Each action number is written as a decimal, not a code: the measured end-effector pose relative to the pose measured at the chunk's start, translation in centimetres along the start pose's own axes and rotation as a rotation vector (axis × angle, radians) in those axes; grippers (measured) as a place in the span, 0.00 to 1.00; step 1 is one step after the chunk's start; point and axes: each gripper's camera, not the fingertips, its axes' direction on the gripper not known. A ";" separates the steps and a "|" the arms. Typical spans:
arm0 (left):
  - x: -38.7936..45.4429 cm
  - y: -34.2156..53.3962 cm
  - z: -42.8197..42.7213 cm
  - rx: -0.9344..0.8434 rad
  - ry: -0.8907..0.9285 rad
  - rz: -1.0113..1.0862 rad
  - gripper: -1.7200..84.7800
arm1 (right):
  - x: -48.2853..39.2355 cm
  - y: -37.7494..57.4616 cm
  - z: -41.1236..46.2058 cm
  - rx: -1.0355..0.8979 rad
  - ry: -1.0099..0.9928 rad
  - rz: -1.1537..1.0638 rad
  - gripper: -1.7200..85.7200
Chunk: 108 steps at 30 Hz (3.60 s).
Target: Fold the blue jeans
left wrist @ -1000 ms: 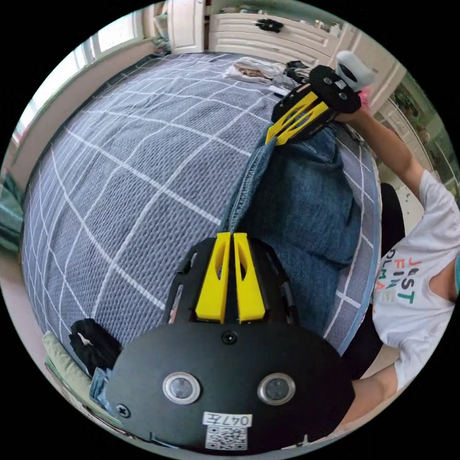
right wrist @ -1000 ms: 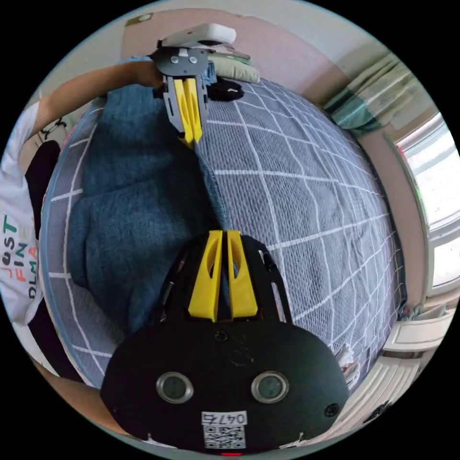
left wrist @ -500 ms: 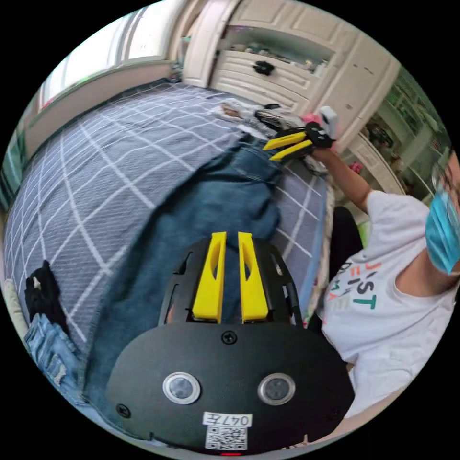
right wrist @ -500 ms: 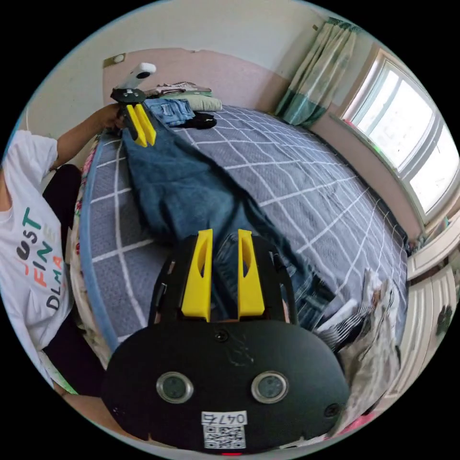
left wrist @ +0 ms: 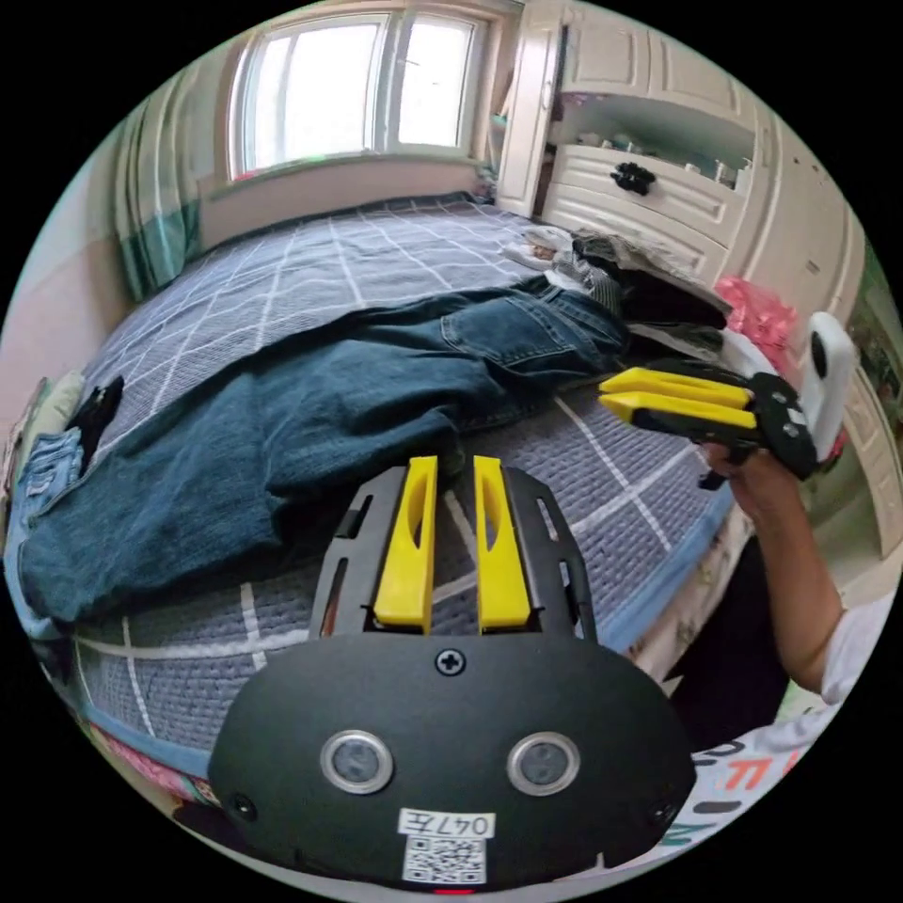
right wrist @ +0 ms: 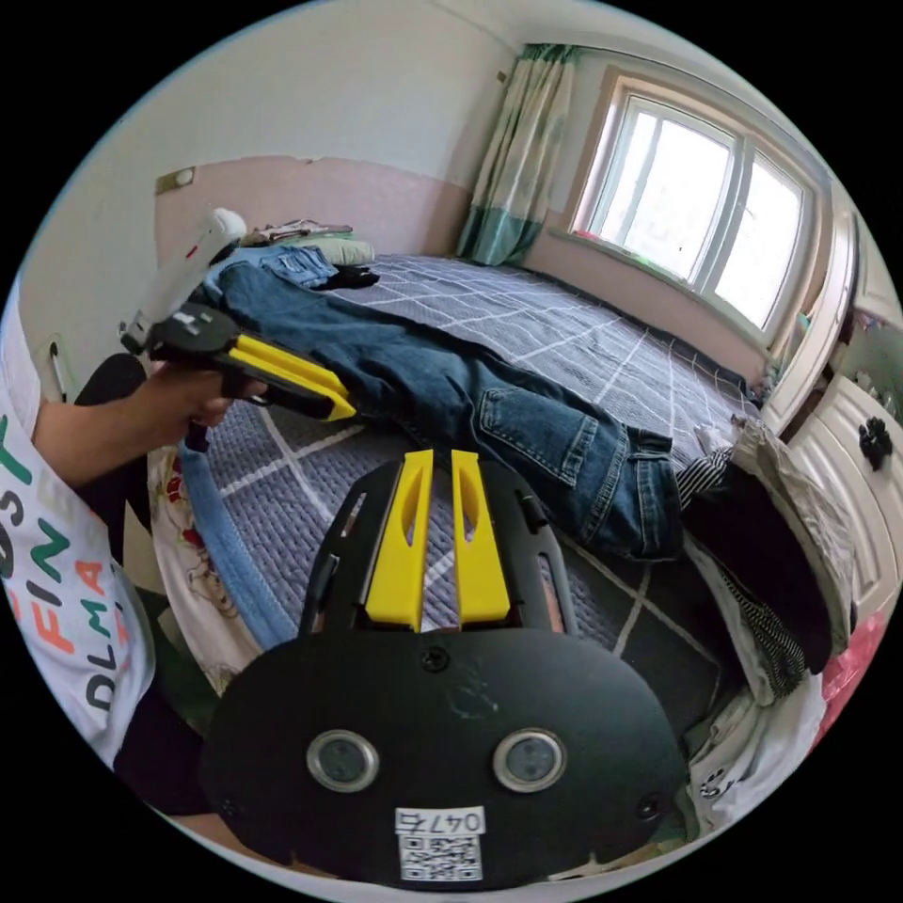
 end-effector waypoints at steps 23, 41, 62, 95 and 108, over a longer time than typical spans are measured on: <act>-1.1 3.5 -1.3 -0.230 0.097 0.072 0.02 | 22.7 17.5 -0.2 -0.031 -0.137 0.875 0.15; -6.1 9.2 -2.5 -0.383 0.302 0.064 0.06 | 23.2 15.4 4.6 -0.057 -0.228 0.956 0.06; -42.3 29.2 -27.1 0.354 0.108 -0.952 0.18 | -17.4 -13.5 11.3 0.142 -0.308 0.077 0.05; -40.0 21.7 -28.6 0.315 -0.282 -0.550 0.04 | -77.3 -70.7 53.7 -0.270 -0.525 -1.229 0.12; -42.1 23.1 -33.1 0.341 -0.215 -0.539 0.02 | -83.3 -74.2 62.3 -0.367 -0.687 -1.413 0.02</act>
